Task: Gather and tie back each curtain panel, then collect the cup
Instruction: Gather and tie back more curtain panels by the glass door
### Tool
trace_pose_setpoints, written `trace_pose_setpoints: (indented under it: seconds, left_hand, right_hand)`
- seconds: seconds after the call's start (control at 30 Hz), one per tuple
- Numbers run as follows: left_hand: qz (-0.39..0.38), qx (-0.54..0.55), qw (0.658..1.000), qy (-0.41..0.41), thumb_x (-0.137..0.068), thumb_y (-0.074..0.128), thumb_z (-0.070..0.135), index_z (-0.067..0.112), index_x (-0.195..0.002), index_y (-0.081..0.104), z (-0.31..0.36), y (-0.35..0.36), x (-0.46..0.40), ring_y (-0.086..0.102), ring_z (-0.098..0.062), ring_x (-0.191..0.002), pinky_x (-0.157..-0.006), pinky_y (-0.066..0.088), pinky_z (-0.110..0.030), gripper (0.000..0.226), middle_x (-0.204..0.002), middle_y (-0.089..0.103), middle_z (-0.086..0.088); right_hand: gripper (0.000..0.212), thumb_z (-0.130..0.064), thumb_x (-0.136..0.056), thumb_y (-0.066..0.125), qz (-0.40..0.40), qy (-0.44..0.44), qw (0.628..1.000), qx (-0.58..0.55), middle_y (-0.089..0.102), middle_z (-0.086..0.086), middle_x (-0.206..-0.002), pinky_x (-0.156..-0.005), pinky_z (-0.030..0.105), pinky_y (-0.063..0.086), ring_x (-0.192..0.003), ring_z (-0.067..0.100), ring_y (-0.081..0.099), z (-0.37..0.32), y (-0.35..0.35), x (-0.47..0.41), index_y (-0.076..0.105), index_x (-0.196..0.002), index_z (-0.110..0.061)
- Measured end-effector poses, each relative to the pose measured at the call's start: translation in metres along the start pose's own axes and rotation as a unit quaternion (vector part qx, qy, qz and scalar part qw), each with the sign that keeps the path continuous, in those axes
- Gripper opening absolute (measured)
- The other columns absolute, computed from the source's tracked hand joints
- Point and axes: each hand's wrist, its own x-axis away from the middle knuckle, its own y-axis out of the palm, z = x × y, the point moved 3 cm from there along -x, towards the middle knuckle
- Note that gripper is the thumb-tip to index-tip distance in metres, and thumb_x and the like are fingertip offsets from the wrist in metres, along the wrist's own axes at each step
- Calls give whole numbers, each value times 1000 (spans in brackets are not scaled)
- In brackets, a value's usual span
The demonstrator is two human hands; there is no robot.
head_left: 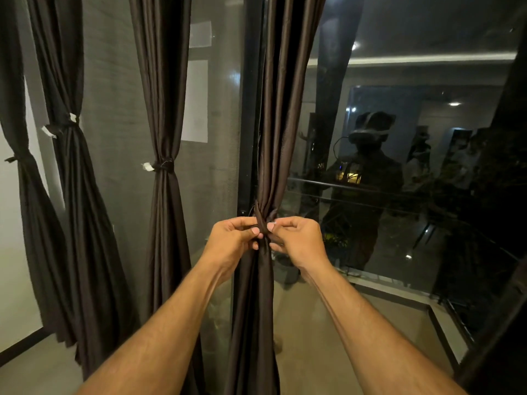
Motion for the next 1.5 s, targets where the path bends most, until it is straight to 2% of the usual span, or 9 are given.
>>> trace_pose_setpoints:
  seconds: [0.17, 0.33, 0.6, 0.8, 0.9, 1.0, 1.07, 1.33, 1.5]
  left_hand:
    - [42, -104, 994, 5, -88, 70, -10, 3, -93, 77, 7, -3, -6, 74, -18, -70, -58, 59, -24, 16, -80, 78, -12]
    - [68, -81, 994, -5, -87, 72, -11, 3, -92, 77, 10, -12, -10, 78, -22, -73, -66, 62, -24, 15, -79, 79, -13]
    - [109, -36, 993, -29, -86, 72, -12, 2, -89, 77, 19, -37, -16, 78, -23, -75, -70, 64, -28, 16, -81, 78, -16]
    - [72, -107, 991, 40, -91, 72, -1, 12, -89, 76, 6, -27, 4, 72, -15, -63, -52, 60, -26, 14, -84, 74, -15]
    - [65, -178, 976, 106, -85, 82, 12, 19, -83, 69, -1, -10, 17, 70, -27, -70, -48, 58, -33, 15, -85, 66, -10]
    - [28, -153, 981, 118, -81, 86, 21, 22, -76, 59, -13, 23, 31, 68, -40, -69, -58, 61, -50, 27, -71, 61, -7]
    - [-20, -161, 979, 124, -80, 85, 34, 22, -79, 67, -13, 57, 40, 72, -31, -73, -67, 62, -54, 22, -73, 69, -2]
    - [-144, -187, 956, 174, -88, 79, 37, 23, -120, 69, 7, 226, 63, 69, -5, -96, -85, 62, -35, 36, -108, 71, 9]
    - [-197, -173, 942, 210, -88, 79, 31, 20, -130, 63, 13, 354, 75, 62, -9, -120, -97, 53, -31, 46, -131, 64, 6]
  right_hand:
    - [9, -18, -97, 70, 80, -24, 977, 195, 74, 7, -89, -73, 46, 64, -86, 26, 74, -11, -2, -1, 71, -90, -12]
    - [14, -14, -96, 69, 121, -10, 974, 192, 72, 7, -81, -54, 31, 62, -71, 16, 70, -26, -6, 3, 70, -83, -12]
    - [13, -9, -98, 67, 164, 6, 974, 158, 72, 6, -86, -59, 28, 61, -73, 14, 73, -42, 10, 21, 71, -86, -8]
    - [11, -15, -100, 66, 134, -11, 971, 199, 71, 10, -86, -68, 38, 61, -78, 17, 71, -50, 10, 41, 68, -91, -8]
    - [10, -15, -98, 67, 126, -21, 962, 240, 70, 12, -81, -64, 36, 54, -75, 19, 67, -58, -3, 48, 68, -94, -5]
    - [9, -17, -96, 68, 152, -70, 938, 302, 71, 8, -78, -67, 36, 52, -72, 17, 65, -69, -26, 62, 70, -94, -9]
    - [10, -23, -95, 69, 187, -113, 917, 333, 72, 2, -78, -70, 34, 54, -72, 14, 66, -85, -52, 75, 71, -94, -14]
    - [16, -32, -98, 68, 302, -167, 873, 344, 72, 1, -84, -83, 45, 59, -84, 18, 70, -151, -215, 134, 66, -104, -17]
    - [17, -34, -97, 69, 337, -207, 845, 359, 70, -5, -82, -74, 25, 56, -74, 5, 65, -183, -332, 162, 67, -103, -18]
